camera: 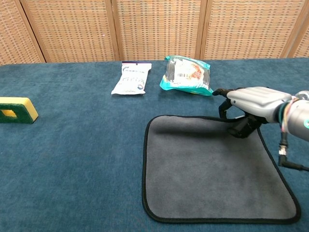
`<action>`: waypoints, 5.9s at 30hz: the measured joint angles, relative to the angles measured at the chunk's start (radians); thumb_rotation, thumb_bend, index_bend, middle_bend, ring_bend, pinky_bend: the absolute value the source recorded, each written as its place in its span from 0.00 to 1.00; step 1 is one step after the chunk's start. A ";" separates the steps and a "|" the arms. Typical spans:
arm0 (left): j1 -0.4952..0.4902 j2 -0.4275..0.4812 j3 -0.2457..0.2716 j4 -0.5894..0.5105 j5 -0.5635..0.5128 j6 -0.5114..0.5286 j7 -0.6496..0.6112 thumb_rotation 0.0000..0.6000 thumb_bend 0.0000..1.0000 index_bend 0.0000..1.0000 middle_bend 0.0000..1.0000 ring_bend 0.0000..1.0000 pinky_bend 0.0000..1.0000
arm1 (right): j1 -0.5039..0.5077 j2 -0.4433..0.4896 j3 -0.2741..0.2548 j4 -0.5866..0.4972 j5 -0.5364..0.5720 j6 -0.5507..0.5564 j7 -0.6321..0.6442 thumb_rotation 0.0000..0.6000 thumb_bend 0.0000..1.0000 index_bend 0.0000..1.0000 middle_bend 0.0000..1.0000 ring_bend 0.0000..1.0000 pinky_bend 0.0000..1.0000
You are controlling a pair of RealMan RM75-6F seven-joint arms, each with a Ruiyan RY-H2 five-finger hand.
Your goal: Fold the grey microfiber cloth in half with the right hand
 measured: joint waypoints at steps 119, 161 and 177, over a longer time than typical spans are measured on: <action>0.023 0.012 0.013 -0.009 0.044 0.025 -0.029 1.00 0.11 0.00 0.00 0.00 0.00 | 0.036 0.205 0.031 -0.273 -0.168 -0.340 0.194 1.00 0.18 0.24 0.00 0.00 0.00; 0.011 0.012 0.007 -0.004 0.017 0.001 -0.028 1.00 0.11 0.00 0.00 0.00 0.00 | 0.232 0.059 -0.018 -0.252 0.156 -0.294 0.045 1.00 0.43 0.63 0.00 0.00 0.00; 0.018 0.021 0.011 -0.003 0.034 0.011 -0.053 1.00 0.11 0.00 0.00 0.00 0.00 | 0.255 -0.053 -0.044 -0.301 0.224 -0.199 -0.074 1.00 0.44 0.63 0.00 0.00 0.00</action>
